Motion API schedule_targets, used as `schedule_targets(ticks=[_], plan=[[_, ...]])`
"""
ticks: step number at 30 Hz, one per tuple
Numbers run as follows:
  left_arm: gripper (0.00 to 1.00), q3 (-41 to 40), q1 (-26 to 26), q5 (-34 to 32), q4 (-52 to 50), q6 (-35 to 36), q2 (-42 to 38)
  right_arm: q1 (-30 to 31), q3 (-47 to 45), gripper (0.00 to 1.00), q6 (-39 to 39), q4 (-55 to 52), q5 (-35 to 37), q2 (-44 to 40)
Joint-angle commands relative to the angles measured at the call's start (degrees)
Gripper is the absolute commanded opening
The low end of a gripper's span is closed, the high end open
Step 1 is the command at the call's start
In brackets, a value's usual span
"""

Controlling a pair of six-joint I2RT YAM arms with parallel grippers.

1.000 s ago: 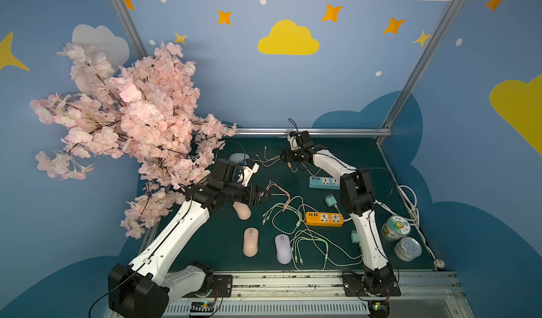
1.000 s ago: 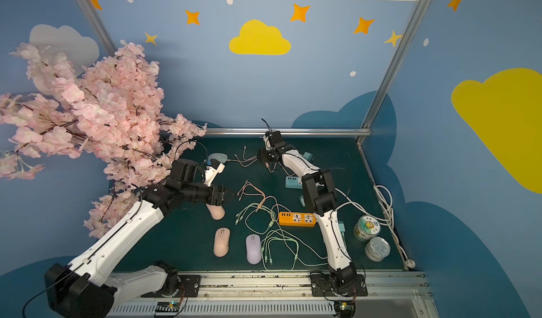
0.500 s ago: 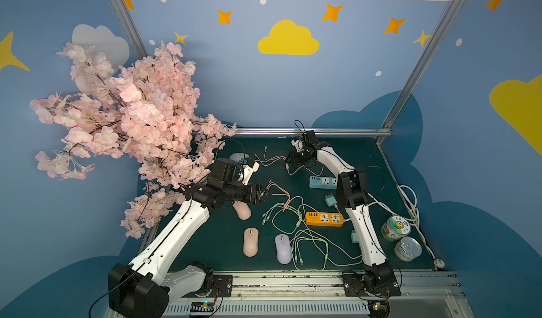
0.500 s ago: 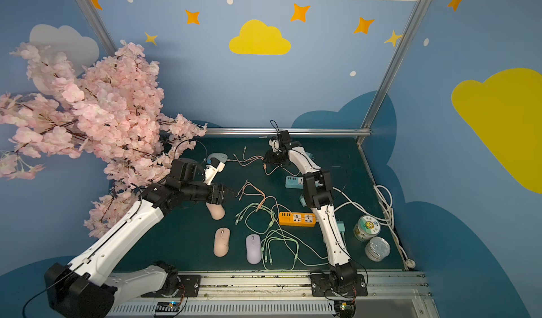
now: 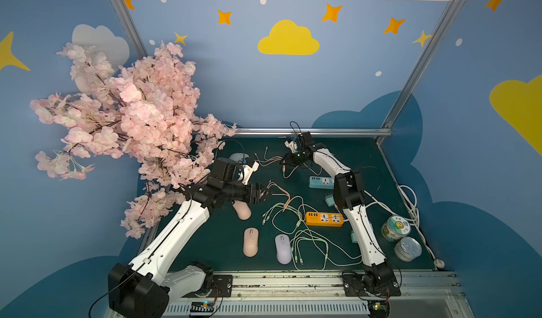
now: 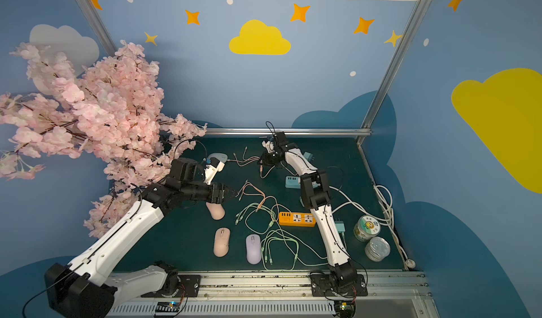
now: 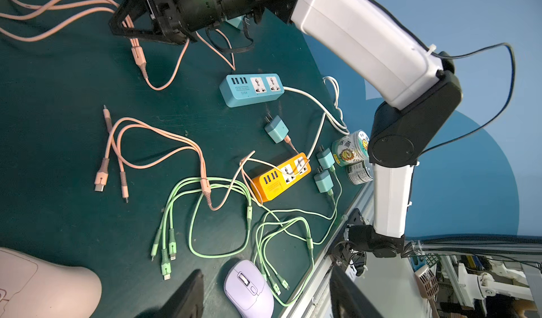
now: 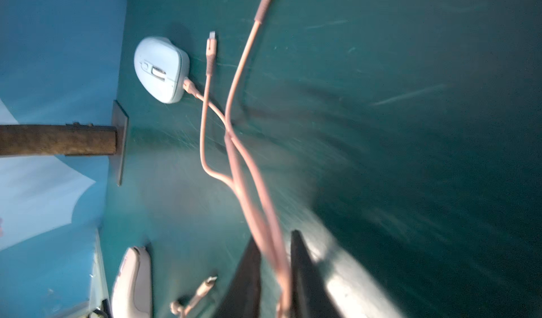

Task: Unplug the wireless mouse
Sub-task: Pick up the mouse from the center of the board.

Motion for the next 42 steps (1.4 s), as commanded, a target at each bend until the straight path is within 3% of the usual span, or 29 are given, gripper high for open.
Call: schedule_targets(ticks=[1,5,8,11,13,16,20,23,27,35,42], plan=[[0.71,0.62,-0.18,2.68,2.53,-1.27,-1.79,-0.69,-1.07,0.0,0.0,2.73,-4.46,-1.99],[0.77,-2.21,-0.17,3.87,9.57,-4.49,-1.33,-2.72,-16.82,0.0,0.06,11.05,-8.03,-15.6],[0.8,-9.01,-0.34,7.85,29.05,-11.83,1.34,-4.85,-27.75,0.0,0.87,15.06,-8.83,-26.4],[0.79,-13.99,-1.26,5.06,47.65,-15.21,7.2,-5.94,-30.58,0.0,-0.81,11.24,-9.55,-32.64],[0.79,-14.1,-2.92,2.12,54.66,-11.53,11.85,-6.3,-30.93,0.0,-2.86,7.24,-9.25,-35.55],[0.79,-11.44,-5.65,-2.71,57.63,-0.16,18.97,-6.83,-32.89,0.0,-4.69,4.22,-8.08,-40.28],[0.79,-8.29,-4.59,-6.0,65.05,9.88,27.91,-7.62,-36.9,0.0,-7.31,4.9,-6.58,-45.44],[0.79,-5.91,-1.61,-0.95,70.48,15.06,33.97,-7.81,-38.28,0.0,-6.68,6.86,-7.43,-47.41],[0.8,-2.35,0.47,12.65,73.13,25.86,40.92,-7.83,-37.01,0.0,-6.99,5.81,-8.89,-48.42],[0.8,9.57,1.18,16.18,59.94,39.85,49.13,-7.97,-36.26,0.0,-5.28,5.25,-10.23,-51.03],[0.8,15.26,0.68,21.41,55.79,41.12,51.8,-7.9,-35.91,0.0,-3.07,5.64,-10.19,-54.79]])
